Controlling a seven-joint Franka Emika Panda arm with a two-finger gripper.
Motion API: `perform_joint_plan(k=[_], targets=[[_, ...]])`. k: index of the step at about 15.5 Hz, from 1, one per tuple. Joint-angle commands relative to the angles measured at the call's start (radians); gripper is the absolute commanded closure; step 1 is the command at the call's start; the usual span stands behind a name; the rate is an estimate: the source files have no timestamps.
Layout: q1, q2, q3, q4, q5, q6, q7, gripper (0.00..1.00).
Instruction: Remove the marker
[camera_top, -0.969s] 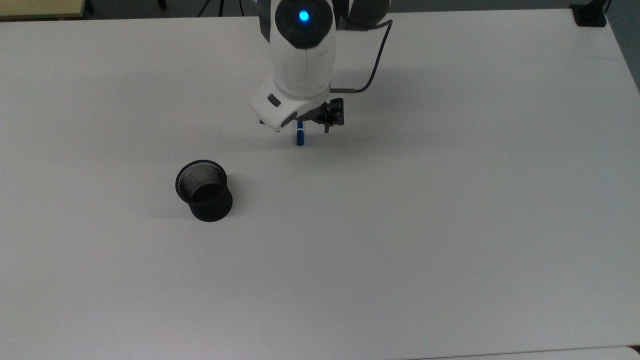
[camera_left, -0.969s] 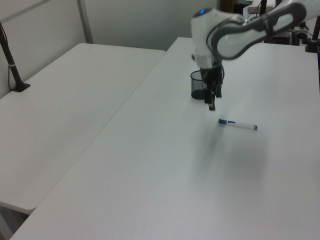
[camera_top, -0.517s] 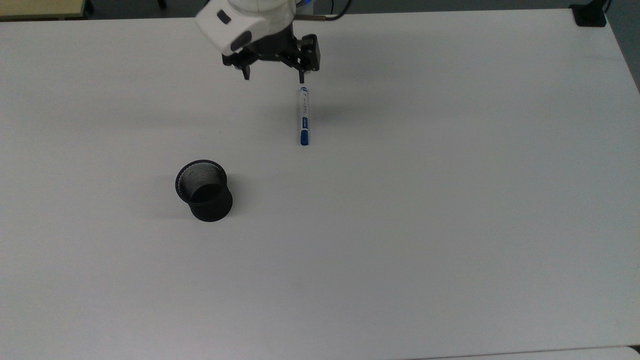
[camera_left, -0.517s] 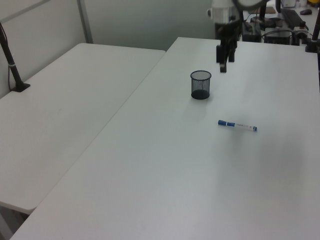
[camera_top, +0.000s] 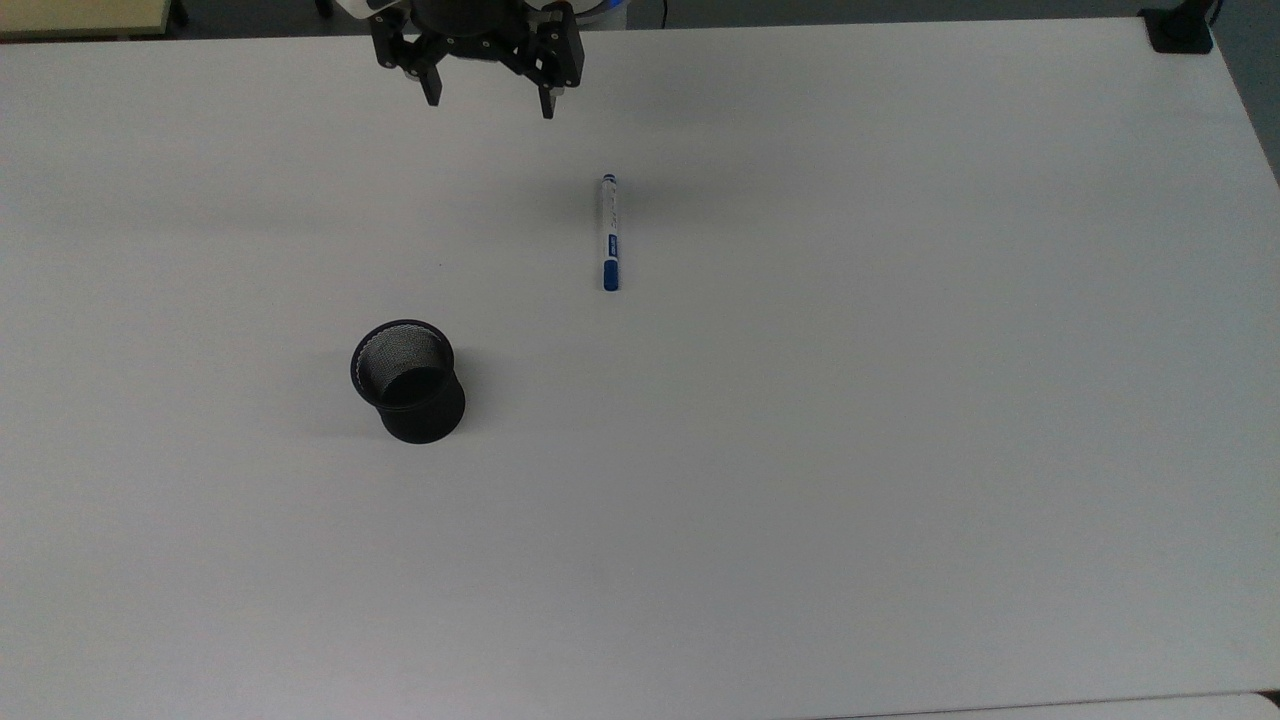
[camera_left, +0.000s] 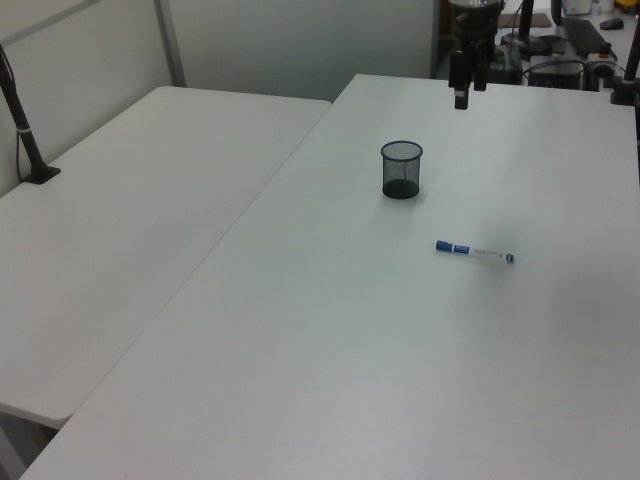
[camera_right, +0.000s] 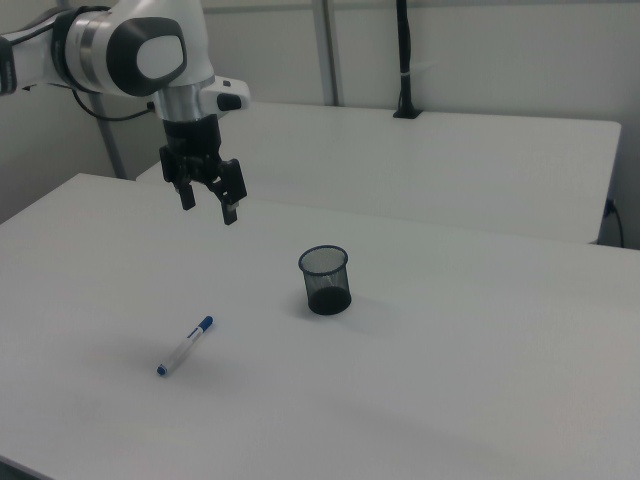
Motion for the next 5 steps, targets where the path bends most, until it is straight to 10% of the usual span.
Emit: perform_joint_plan(k=[1, 5], targets=[[-0.008, -0.014, 0.003, -0.013, -0.001, -0.012, -0.039, 0.0], [-0.006, -0.008, 0.003, -0.013, -0.01, -0.002, -0.031, 0.0]])
